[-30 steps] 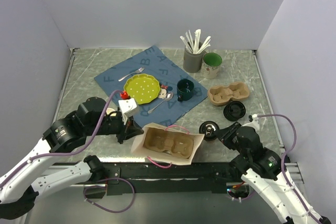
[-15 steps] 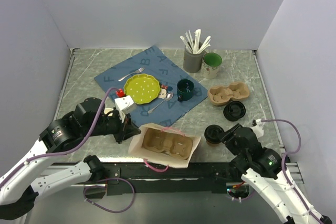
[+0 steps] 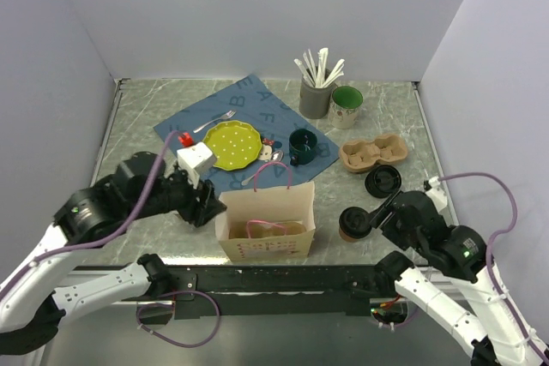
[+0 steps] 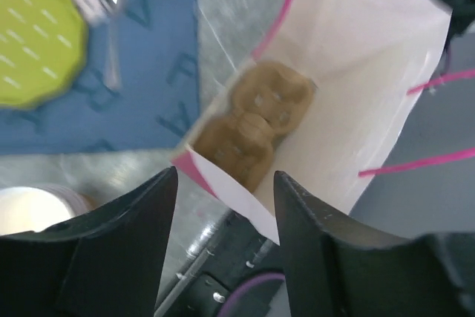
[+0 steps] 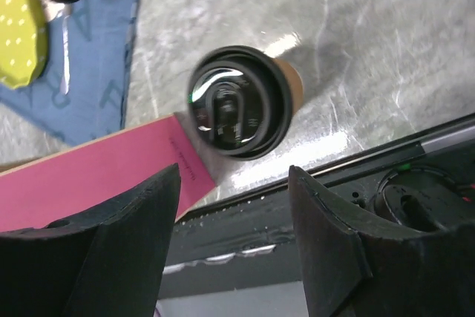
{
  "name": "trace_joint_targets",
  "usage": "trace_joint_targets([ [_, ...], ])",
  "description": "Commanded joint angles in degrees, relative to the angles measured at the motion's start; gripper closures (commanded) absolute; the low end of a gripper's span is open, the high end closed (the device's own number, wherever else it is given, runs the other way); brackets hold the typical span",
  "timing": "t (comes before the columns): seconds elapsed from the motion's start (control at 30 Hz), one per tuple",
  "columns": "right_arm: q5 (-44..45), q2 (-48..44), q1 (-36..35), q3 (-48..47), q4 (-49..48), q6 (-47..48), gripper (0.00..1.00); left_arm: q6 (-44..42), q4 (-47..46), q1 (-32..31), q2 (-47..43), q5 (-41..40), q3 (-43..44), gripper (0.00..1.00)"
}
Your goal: Pack the takeout coffee
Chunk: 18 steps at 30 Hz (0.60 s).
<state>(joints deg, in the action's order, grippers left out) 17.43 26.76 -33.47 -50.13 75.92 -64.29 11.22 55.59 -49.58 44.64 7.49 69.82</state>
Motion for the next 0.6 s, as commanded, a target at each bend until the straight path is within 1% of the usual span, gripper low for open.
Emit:
trace_joint_targets([
  [0.0,1.29,4.16,0.34,-6.38,2.83,8.21,0.33,-18.17,-3.03,-0.08,-0.35,-6.52,7.95,0.39],
  [0.03,1.03,4.52,0.34,-7.08,2.48,10.65,0.34,-22.87,-3.21,-0.08,-0.61,-1.73,8.48,0.38],
  [0.07,0.85,4.79,0.34,-8.39,1.35,11.98,0.34,-26.92,-4.08,-0.08,-0.61,1.01,8.75,0.38],
  [0.1,0.76,5.14,0.34,-9.1,1.07,13.22,0.34,-33.83,-4.44,-0.08,-0.52,2.87,9.54,0.38],
  [0.17,0.41,5.05,0.34,-10.59,0.11,16.29,0.34,-40.37,-5.83,-0.08,0.53,7.69,10.33,0.38],
  [0.2,-0.02,4.62,0.34,-10.86,-1.9,17.61,0.34,-45.28,-6.8,-0.08,0.97,8.07,10.25,0.38],
  [0.27,-1.69,4.0,0.34,-10.96,-3.84,21.48,0.34,-49.0,-8.04,-0.16,3.42,9.82,10.51,0.39],
  [0.3,-2.22,3.56,0.34,-10.96,-5.59,22.53,0.34,-51.19,-10.31,-0.51,4.13,9.83,10.34,0.39],
  [0.4,-5.55,3.38,0.34,-11.39,-7.01,25.53,0.34,-50.95,-12.34,-0.87,8.17,13.33,12.87,0.39],
  [0.43,-7.39,3.38,0.34,-11.39,-9.54,27.79,0.34,-50.43,-12.79,-0.78,10.18,14.56,13.58,0.39],
  [0.47,-9.59,3.38,0.34,-11.31,-11.22,29.21,0.34,-49.2,-13.49,-0.78,10.9,16.31,14.02,0.4],
  [0.5,-14.48,3.3,0.34,-11.57,-12.8,30.35,0.35,-48.5,-14.62,-0.78,11.51,16.42,13.76,0.4],
  [0.57,-19.16,3.38,0.34,-12.62,-17.63,30.81,0.35,-47.35,-17.53,-0.87,12.83,16.07,13.06,0.4],
])
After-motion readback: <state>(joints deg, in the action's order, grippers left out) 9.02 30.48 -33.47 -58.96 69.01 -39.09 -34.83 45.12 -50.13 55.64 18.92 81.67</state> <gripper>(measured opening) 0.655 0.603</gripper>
